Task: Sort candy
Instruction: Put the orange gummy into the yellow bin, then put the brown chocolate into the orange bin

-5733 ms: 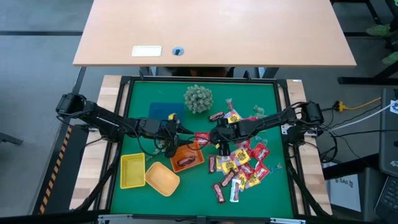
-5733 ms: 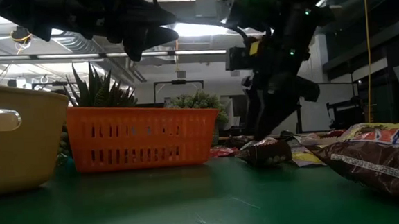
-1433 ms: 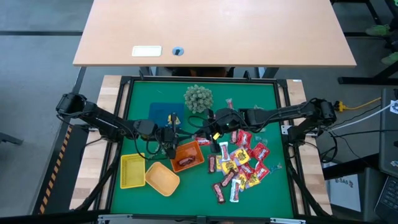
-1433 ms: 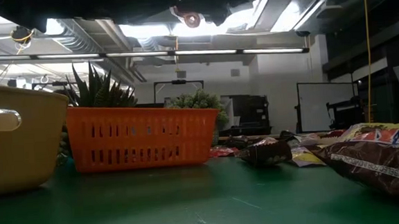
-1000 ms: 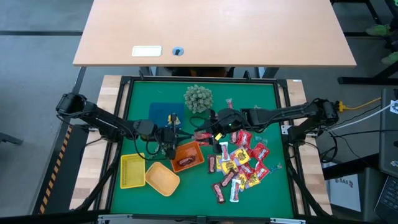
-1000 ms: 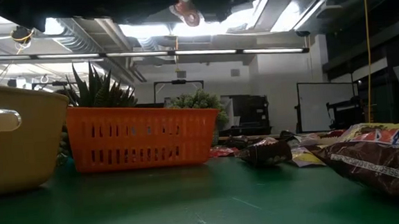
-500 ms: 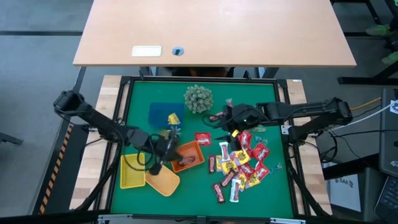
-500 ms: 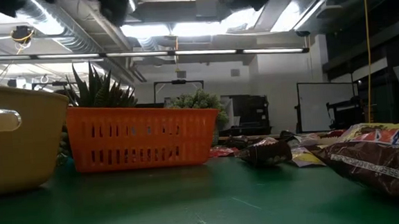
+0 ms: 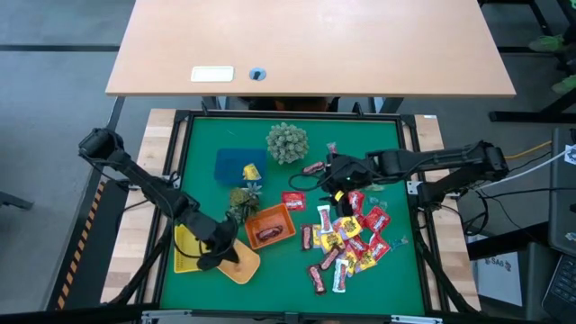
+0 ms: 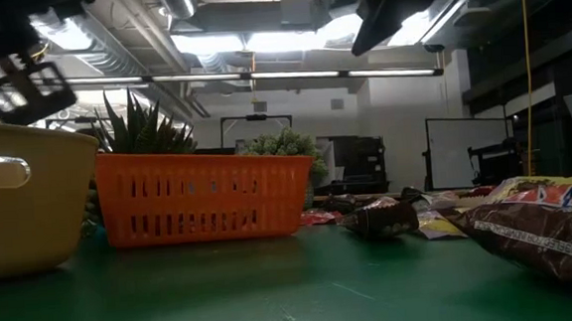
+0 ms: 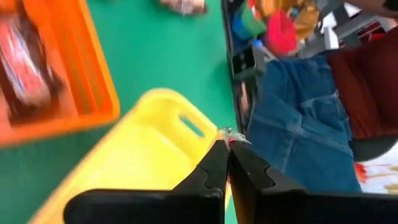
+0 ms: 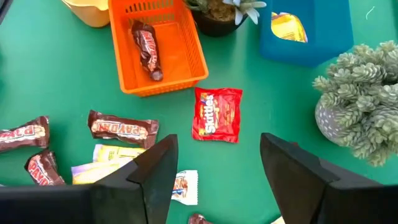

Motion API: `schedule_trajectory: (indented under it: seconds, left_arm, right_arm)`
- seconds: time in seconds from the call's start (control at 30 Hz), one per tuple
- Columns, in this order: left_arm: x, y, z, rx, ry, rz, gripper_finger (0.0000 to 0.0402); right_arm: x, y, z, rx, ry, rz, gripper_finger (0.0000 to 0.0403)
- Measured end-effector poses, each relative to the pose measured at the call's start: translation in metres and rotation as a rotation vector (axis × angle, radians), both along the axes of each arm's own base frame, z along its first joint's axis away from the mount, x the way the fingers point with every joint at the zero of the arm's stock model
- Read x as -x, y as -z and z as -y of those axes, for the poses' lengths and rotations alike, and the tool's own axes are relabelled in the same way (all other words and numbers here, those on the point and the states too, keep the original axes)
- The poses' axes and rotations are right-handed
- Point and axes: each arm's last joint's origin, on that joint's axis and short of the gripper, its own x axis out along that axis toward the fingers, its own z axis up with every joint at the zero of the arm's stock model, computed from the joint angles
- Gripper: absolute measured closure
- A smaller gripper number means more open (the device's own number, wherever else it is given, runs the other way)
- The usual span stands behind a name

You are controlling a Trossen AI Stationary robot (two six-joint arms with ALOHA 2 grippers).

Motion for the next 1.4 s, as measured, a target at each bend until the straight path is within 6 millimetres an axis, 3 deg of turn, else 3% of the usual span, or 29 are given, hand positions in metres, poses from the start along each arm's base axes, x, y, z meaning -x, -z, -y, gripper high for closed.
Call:
schedule_trajectory:
  seconds: [0.37,0.57,0.9,1.13,1.27,1.4]
  left_arm:
    - [0.009,0.014,-0.006,0.079,-0.22,-0.283,0.0394]
    - [0.014,0.02,-0.009,0.09,-0.295,-0.39,0.0338]
    - [0.01,0.015,-0.007,0.162,-0.309,-0.362,0.0269]
    - [0.011,0.014,-0.004,0.233,-0.253,-0.43,0.0269]
    - [0.01,0.014,-0.005,0.232,-0.3,-0.397,0.027]
    - [0.005,0.01,-0.006,0.237,-0.358,-0.321,0.027]
  right_arm:
    - [0.0,0.001,0.0,0.001,0.0,-0.007,0.0176]
    - [0.004,0.004,0.0,0.005,-0.001,-0.057,0.0176]
    - [0.021,0.015,0.003,0.082,0.008,-0.261,0.0176]
    - [0.033,0.052,0.007,0.134,0.083,-0.356,0.0176]
    - [0.039,0.073,0.008,0.126,0.183,-0.396,0.0176]
    - [0.044,0.081,0.009,0.058,0.323,-0.418,0.0176]
